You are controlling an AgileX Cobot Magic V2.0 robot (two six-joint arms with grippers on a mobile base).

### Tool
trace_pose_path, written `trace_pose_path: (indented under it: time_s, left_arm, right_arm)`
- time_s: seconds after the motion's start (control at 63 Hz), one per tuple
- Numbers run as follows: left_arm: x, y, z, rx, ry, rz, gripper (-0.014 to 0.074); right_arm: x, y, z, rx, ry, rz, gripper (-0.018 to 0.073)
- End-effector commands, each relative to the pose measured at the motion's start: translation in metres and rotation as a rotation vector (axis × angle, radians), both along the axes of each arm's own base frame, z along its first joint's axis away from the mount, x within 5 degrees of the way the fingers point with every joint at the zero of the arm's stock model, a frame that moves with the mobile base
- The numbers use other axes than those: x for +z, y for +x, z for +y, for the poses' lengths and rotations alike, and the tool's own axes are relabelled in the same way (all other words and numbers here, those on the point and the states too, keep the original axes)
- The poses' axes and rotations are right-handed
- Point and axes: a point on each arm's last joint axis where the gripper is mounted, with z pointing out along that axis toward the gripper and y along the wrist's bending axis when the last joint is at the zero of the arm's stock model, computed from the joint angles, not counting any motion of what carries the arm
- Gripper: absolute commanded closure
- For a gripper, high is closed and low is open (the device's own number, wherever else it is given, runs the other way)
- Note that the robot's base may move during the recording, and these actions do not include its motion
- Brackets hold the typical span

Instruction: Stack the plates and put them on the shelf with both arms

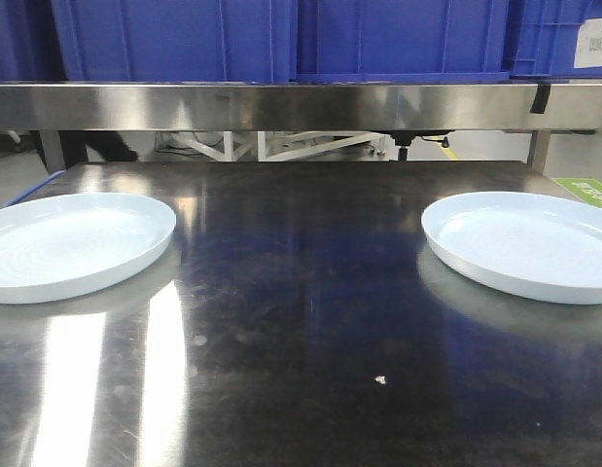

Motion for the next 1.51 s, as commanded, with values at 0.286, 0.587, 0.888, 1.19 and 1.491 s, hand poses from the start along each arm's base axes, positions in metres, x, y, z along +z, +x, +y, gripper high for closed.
trace_pose_path:
  time_s: [0.286, 0.587, 0.888, 1.19, 1.491]
  left_arm:
    - [0.003, 0.089, -0.008, 0.005, 0.026, 0.265, 0.0103]
    - [-0.068, 0.158, -0.015, 0.008, 0.057, 0.606, 0.0103]
    - [-0.122, 0.186, -0.017, 0.008, 0.072, 0.750, 0.0103]
    - [-0.144, 0.198, -0.020, 0.004, 0.061, 0.768, 0.0107]
    - [-0.161, 0.202, -0.022, -0.011, 0.053, 0.824, 0.0151]
  right_arm:
    - [0.014, -0.003, -0.001, -0.009, -0.012, -0.115, 0.0503]
    - [0.014, -0.003, -0.001, -0.009, -0.012, -0.115, 0.0503]
    - [0.014, -0.003, -0.001, -0.009, -0.012, -0.115, 0.0503]
    - [0.014, -0.003, -0.001, -0.009, -0.012, -0.115, 0.0503]
    - [0.014, -0.003, -0.001, -0.009, -0.012, -0.115, 0.0503]
